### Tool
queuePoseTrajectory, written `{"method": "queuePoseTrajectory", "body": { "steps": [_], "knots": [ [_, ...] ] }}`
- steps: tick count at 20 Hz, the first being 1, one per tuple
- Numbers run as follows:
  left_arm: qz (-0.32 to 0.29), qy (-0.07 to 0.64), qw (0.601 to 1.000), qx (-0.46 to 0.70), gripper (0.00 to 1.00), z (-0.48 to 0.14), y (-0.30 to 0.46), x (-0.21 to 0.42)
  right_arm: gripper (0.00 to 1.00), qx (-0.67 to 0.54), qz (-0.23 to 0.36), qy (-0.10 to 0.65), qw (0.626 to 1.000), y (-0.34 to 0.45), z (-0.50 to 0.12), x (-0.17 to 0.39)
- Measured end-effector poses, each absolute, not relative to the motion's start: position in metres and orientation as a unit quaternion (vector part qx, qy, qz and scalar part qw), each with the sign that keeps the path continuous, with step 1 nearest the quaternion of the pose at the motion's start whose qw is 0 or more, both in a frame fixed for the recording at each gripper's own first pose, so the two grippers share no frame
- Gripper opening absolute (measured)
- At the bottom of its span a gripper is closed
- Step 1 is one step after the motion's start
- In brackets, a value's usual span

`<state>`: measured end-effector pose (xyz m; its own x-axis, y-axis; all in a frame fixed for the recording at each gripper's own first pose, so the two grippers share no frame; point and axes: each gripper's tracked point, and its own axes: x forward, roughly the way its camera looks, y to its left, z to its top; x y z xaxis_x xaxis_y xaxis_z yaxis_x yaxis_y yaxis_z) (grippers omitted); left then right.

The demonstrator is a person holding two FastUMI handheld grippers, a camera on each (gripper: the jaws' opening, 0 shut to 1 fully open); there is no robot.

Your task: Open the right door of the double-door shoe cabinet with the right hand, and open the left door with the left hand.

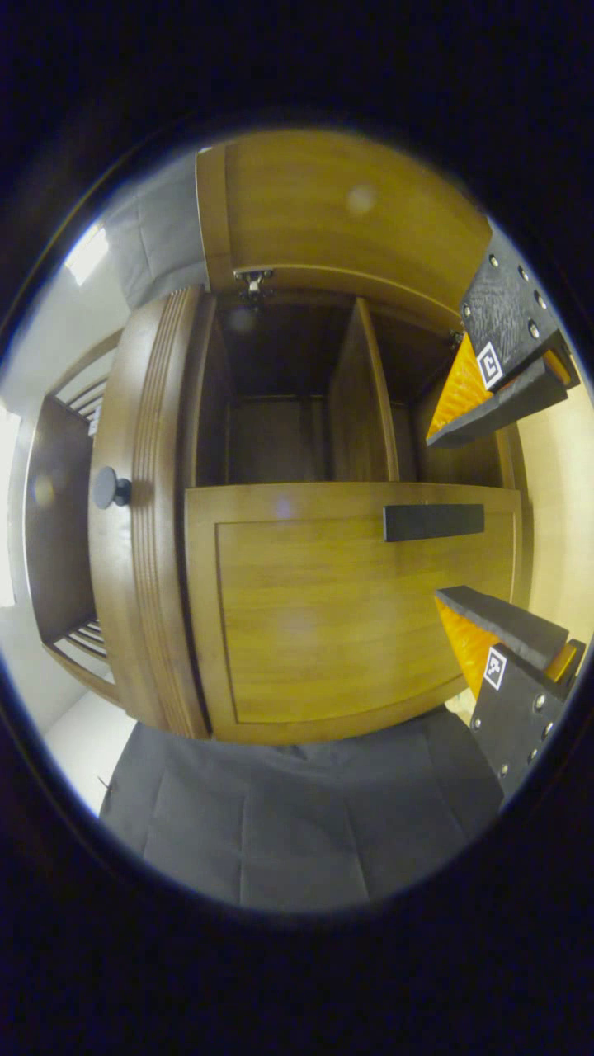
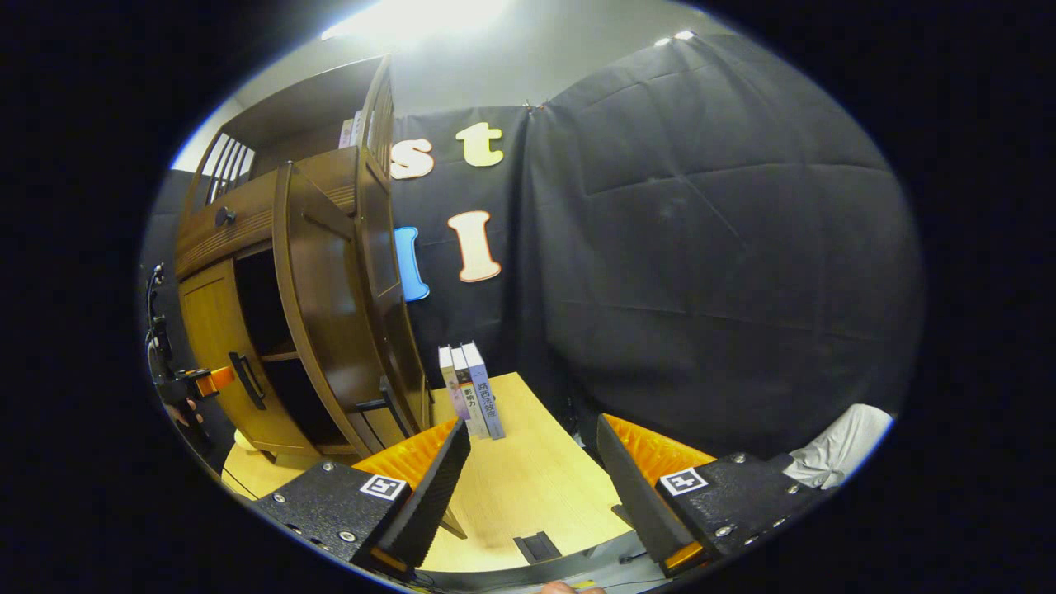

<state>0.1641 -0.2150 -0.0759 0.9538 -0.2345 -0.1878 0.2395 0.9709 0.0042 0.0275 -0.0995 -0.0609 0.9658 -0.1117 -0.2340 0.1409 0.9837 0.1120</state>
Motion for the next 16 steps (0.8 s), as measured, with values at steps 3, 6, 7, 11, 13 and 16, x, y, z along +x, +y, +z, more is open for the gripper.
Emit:
{"method": "queuePoseTrajectory", "body": {
  "steps": [3,6,7,11,13,16],
  "knots": [
    [-0.125,0.092,0.988,0.004,0.96,-0.092,-0.212,0.196,0.96,0.061,-0.107,0.112,0.986,-0.096,-0.06,0.011],
    [-0.138,0.08,0.987,0.015,1.0,-0.095,-0.219,0.218,0.96,0.063,-0.135,0.115,0.982,-0.087,-0.062,-0.003],
    [-0.133,0.081,0.988,0.024,0.95,-0.095,-0.218,0.224,0.92,0.064,-0.143,0.115,0.981,-0.083,-0.062,-0.008],
    [-0.135,0.085,0.987,0.033,0.68,-0.099,-0.223,0.24,0.95,0.073,-0.162,0.117,0.977,-0.061,-0.065,-0.023],
    [-0.137,0.083,0.987,0.016,0.51,-0.1,-0.226,0.24,0.95,0.077,-0.161,0.118,0.977,-0.048,-0.067,-0.025],
    [-0.132,0.075,0.988,0.005,0.31,-0.098,-0.227,0.241,0.96,0.083,-0.15,0.113,0.979,-0.027,-0.065,-0.027]
  ]
}}
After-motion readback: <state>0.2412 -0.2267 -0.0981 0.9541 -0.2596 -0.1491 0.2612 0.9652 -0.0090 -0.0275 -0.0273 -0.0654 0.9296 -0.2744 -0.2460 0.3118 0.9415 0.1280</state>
